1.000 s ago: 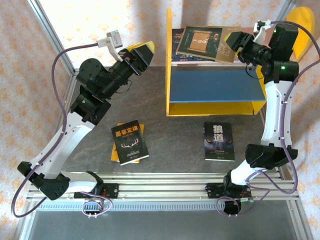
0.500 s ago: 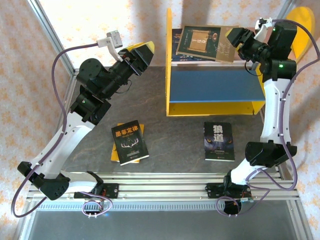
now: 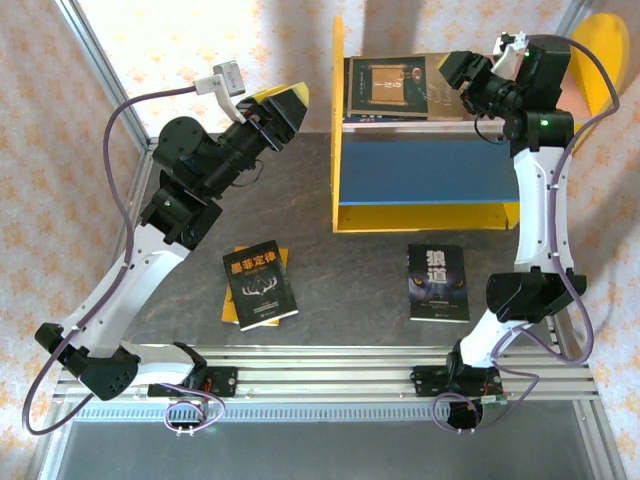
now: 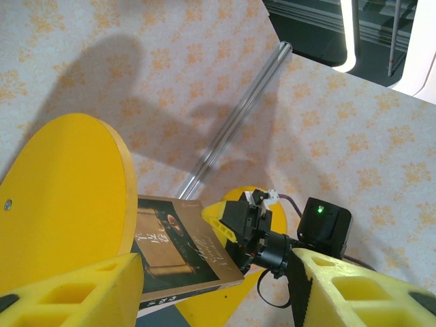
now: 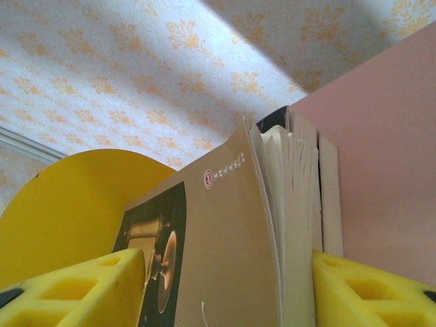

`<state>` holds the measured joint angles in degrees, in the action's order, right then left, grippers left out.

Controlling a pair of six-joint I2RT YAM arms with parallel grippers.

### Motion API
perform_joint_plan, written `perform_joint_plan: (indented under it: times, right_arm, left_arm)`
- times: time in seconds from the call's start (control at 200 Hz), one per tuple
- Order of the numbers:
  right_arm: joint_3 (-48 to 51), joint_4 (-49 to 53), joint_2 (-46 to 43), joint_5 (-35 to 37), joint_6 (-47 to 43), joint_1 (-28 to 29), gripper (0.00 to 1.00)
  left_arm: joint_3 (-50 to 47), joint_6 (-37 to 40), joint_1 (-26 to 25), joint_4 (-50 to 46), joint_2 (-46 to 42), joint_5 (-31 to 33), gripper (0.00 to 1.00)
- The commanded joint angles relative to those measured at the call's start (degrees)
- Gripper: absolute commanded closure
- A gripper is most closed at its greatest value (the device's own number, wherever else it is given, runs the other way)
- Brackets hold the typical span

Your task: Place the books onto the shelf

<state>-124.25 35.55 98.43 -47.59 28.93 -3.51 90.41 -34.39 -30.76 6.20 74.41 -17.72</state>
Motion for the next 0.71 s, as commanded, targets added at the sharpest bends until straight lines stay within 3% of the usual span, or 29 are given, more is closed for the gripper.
perform_joint_plan:
  times: [0.0, 0.145, 0.385, 0.701]
  right_arm:
    - [-3.4, -2.2, 1.0, 1.2, 0.1, 0.8, 0.4]
    - [-4.6, 0.2, 1.5, 2.4, -1.6, 0.8, 0.36]
    - [-5.0, 6.9, -1.2, 6.9, -7.3, 0.8, 0.19]
    - [-1.0, 10.5, -6.9, 11.0, -11.7, 0.8, 0.19]
  left_arm:
    - [0.6, 1.3, -0.1, 1.0, 0.2, -0.4, 0.44]
    - [1.0, 1.5, -0.1, -0.3, 0.4, -1.0, 0.44]
    - [5.5, 2.7, -0.5, -11.6, 2.8, 0.5, 0.45]
    - [10.5, 3.4, -4.4, -20.4, 8.4, 1.5, 0.46]
